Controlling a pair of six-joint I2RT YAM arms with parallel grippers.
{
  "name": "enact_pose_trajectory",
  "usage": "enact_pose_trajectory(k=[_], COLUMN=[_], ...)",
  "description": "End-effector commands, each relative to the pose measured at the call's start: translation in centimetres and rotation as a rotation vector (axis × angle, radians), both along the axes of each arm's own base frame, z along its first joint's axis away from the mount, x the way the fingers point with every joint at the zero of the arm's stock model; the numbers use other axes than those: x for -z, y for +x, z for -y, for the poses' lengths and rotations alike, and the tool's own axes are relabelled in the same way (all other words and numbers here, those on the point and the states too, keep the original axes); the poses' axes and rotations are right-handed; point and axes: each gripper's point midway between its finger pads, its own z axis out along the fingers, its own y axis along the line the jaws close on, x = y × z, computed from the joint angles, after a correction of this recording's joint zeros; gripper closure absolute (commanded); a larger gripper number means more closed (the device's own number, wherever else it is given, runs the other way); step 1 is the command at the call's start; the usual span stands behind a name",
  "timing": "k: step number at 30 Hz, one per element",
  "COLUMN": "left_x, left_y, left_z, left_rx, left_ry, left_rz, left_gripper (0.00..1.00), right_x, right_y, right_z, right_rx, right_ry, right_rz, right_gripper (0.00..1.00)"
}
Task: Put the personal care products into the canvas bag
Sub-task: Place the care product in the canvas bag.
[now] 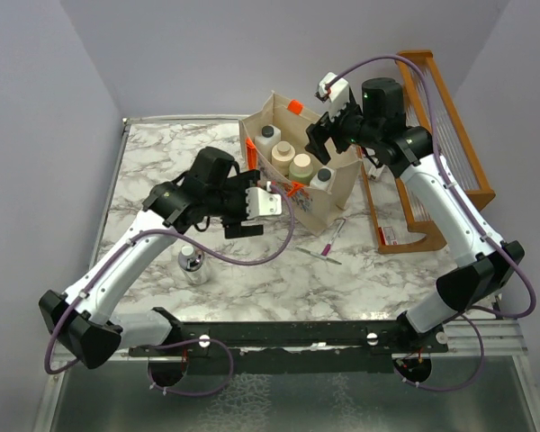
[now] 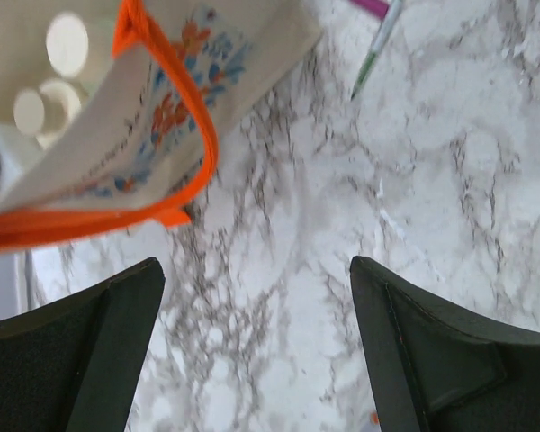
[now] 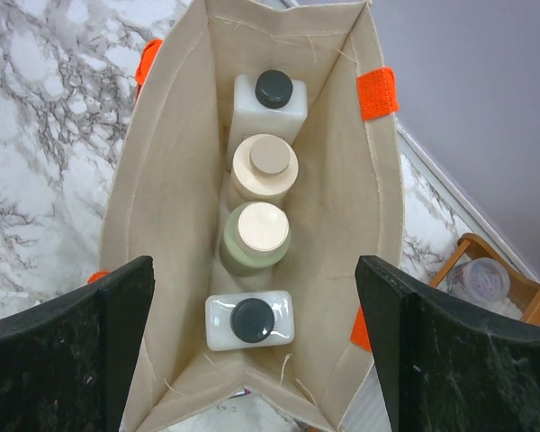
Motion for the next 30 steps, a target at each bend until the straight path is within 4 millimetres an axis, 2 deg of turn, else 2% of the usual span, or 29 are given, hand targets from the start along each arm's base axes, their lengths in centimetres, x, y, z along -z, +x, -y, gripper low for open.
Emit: enact_pose_trajectory(k=[1,7,13,19,23,30], left_x=[1.4,2.7,4.0,6.2,7.3,8.6], left_y=[-1.3,-3.2,-4.8,-6.5,-7.1,-7.0], left_z=[-5.3,-11.0,-14.9,-16.6,-17.1,-17.4], left_rx=[-0.1,-0.277,-0.458,-0.549,-0.572,-0.608], left_ry=[0.075,0.101,0.141,0.158,0.183,0.213], left_rz=[-0.081,-0.183,-0.284,-0.388,-0.426,-0.471], left_gripper=[0.13,0.13,0.13,0.13,0.14,0.25], right_x=[-1.5,-1.8,-2.0,-2.2,-2.2,-2.1], right_y=[-0.6,-0.8,-1.1,-1.4,-1.6,-1.9], right_z=[-0.1,-0.1,-0.6,-0.6,-0.6,-0.6], right_rx=[-0.023,-0.027,-0.052,-0.059,-0.064,-0.071], right_ry=[0.012,0.012,0.032,0.04,0.044,0.045], right_rz=[0.046,0.056,0.046,0.051,0.052,0.053], right_gripper=[0.07,0.07,0.07,0.07,0.07,0.07])
